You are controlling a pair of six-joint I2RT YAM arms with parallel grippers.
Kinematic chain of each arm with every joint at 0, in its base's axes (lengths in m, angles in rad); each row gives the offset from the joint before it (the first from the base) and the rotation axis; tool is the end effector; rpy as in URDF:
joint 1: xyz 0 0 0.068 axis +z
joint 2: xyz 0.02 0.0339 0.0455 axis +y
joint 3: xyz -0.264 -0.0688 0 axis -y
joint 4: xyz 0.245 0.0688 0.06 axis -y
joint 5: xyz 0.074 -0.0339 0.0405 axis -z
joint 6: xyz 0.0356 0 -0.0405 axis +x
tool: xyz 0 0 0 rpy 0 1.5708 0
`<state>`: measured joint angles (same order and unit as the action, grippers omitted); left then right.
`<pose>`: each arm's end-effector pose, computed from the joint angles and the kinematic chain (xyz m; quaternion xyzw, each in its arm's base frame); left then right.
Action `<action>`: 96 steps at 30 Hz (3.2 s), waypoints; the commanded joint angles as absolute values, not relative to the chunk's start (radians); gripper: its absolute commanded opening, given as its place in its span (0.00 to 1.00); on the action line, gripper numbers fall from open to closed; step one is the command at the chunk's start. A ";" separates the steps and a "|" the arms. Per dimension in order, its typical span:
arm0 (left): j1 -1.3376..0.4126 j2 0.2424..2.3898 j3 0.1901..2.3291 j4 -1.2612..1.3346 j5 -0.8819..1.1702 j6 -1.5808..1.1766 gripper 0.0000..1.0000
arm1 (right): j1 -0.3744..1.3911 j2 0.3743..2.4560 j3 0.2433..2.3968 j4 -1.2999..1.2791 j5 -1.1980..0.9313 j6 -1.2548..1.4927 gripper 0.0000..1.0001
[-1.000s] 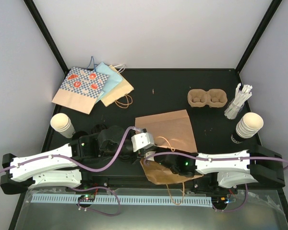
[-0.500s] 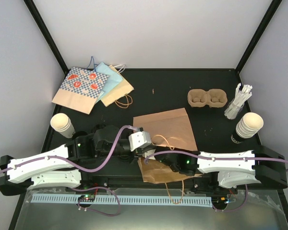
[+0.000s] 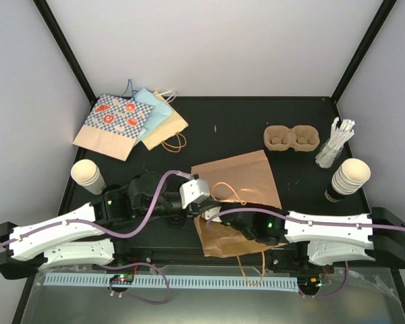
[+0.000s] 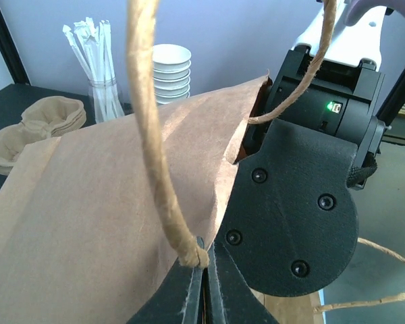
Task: Pack the takeout coffee
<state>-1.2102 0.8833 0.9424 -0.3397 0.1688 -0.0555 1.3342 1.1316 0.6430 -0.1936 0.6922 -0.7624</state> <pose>0.0644 -0.1877 0.3617 0.4770 0.6395 -0.4087 0.4433 0.0762 0.2192 0.2265 -0.6633 0.5502 -0.1798 0.4743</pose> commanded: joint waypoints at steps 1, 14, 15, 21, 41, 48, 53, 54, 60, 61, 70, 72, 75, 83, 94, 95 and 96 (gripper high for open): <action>-1.202 0.889 0.981 -0.290 0.225 -0.087 0.02 | 1.328 1.140 0.694 -0.265 0.667 -0.726 0.40; -1.046 0.967 1.096 -0.323 0.456 -0.232 0.02 | 1.327 1.150 0.885 -0.675 0.434 -0.561 0.40; -1.023 0.984 1.115 -0.330 0.487 -0.249 0.02 | 1.325 1.153 0.906 -0.705 0.406 -0.551 0.40; -0.891 1.100 1.202 -0.373 0.701 -0.358 0.02 | 1.270 1.182 1.020 -0.856 0.159 -0.511 0.43; -0.658 1.273 1.247 -0.508 0.880 -0.222 0.02 | 1.107 1.391 1.010 -0.857 -0.130 -0.574 0.40; -0.661 1.311 1.315 -0.618 0.762 -0.094 0.03 | 1.099 1.418 0.963 -0.789 -0.151 -0.588 0.42; -0.660 1.321 1.354 -0.633 0.707 -0.056 0.04 | 1.082 1.473 0.951 -0.779 -0.142 -0.606 0.41; -0.660 1.326 1.360 -0.633 0.698 -0.053 0.04 | 1.077 1.480 0.951 -0.777 -0.142 -0.610 0.40; -0.664 1.351 1.399 -0.650 0.650 -0.030 0.07 | 1.069 1.481 0.947 -0.756 -0.115 -0.627 0.39; -0.666 1.355 1.407 -0.655 0.643 -0.024 0.09 | 1.069 1.479 0.946 -0.755 -0.108 -0.629 0.39; -0.688 1.379 1.484 -0.767 0.558 0.082 0.30 | 1.069 1.484 0.958 -0.741 -0.047 -0.660 0.42; -0.696 1.390 1.515 -0.812 0.533 0.115 0.30 | 1.069 1.490 0.962 -0.736 -0.020 -0.662 0.42; -0.714 1.407 1.550 -0.869 0.488 0.156 0.29 | 1.068 1.490 0.959 -0.725 0.008 -0.669 0.43; -0.726 1.437 1.578 -0.891 0.431 0.169 0.03 | 1.068 1.457 1.013 -0.767 -0.031 -0.667 0.51; -0.726 1.456 1.589 -0.885 0.432 0.164 0.02 | 1.068 1.383 1.223 -0.934 -0.063 -0.662 1.00; -0.726 1.456 1.588 -0.885 0.432 0.164 0.02 | 1.069 1.380 1.237 -0.942 -0.065 -0.661 1.00; -0.727 1.456 1.587 -0.885 0.432 0.164 0.02 | 1.068 1.377 1.249 -0.948 -0.060 -0.656 1.00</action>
<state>-0.7219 1.4425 1.5513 -0.8734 0.4446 0.1497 1.0698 1.4067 1.1904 -0.8734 -0.0677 -0.6529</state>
